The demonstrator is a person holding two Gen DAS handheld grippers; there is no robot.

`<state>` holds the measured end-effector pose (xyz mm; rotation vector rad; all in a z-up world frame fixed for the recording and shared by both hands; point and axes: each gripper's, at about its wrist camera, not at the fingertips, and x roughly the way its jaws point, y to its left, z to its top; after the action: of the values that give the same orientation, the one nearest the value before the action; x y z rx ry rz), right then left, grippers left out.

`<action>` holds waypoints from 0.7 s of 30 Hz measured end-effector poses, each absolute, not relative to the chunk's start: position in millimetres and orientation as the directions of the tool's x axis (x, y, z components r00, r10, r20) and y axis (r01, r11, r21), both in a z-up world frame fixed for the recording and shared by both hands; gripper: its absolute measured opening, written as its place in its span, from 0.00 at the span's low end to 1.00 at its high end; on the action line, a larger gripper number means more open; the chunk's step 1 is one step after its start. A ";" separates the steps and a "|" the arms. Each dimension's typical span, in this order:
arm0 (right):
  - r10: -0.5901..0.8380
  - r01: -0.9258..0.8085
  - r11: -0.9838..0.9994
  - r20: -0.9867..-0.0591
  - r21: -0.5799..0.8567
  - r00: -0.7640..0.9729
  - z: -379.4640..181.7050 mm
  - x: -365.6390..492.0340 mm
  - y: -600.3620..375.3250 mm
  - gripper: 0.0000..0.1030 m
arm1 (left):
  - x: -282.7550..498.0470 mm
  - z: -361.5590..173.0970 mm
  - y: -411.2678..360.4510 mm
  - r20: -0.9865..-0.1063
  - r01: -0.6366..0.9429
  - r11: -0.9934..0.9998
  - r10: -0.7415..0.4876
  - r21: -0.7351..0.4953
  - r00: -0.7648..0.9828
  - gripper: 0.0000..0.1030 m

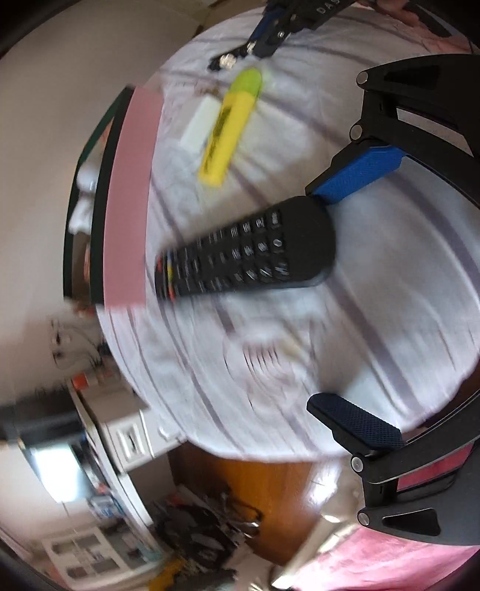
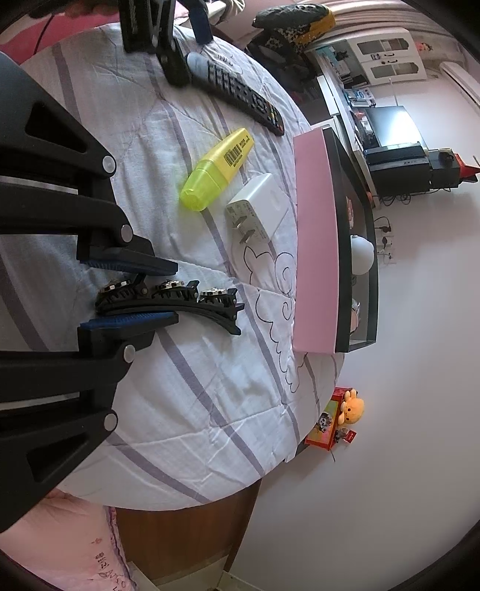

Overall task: Organize rigid objects
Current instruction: 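Lower the right tool onto the black toy track and grasp it, then grasp the black remote with left tool while right tool holds toy track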

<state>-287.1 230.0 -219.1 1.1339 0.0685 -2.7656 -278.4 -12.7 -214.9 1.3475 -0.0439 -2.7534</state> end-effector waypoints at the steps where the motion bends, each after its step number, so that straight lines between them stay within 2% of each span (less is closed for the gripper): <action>1: -0.120 0.155 -0.988 -0.700 0.014 -0.704 -219.2 -287.0 229.3 0.19 | -277.0 -213.0 -18.3 -0.787 0.065 -0.997 -0.069 0.037 -0.614 1.00; 5: -0.111 0.146 -0.989 -0.697 0.009 -0.709 -219.7 -287.4 227.7 0.20 | -283.6 -210.1 -17.3 -0.778 0.025 -1.000 -0.004 -0.015 -0.628 1.00; 14: -0.121 0.145 -0.989 -0.694 0.024 -0.710 -219.5 -288.4 228.8 0.20 | -320.2 -213.7 -1.0 -0.762 -0.049 -0.998 0.011 0.027 -0.648 0.98; 18: -0.116 0.148 -0.989 -0.688 0.013 -0.716 -220.3 -287.9 227.5 0.20 | -323.7 -216.3 -10.8 -0.745 -0.072 -0.997 0.068 -0.027 -0.663 0.81; 19: -0.119 0.148 -0.989 -0.687 0.017 -0.717 -220.4 -287.8 228.0 0.20 | -323.0 -216.2 -11.8 -0.739 -0.077 -0.997 0.067 -0.021 -0.670 0.70; 21: -0.124 0.147 -0.989 -0.684 0.024 -0.719 -220.6 -287.7 228.8 0.20 | -318.7 -215.4 -13.8 -0.733 -0.096 -0.995 0.074 -0.013 -0.676 0.59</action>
<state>-287.7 228.8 -220.6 1.1051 0.0485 -2.7835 -318.7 -13.8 -215.4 1.2944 -0.0434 -2.9637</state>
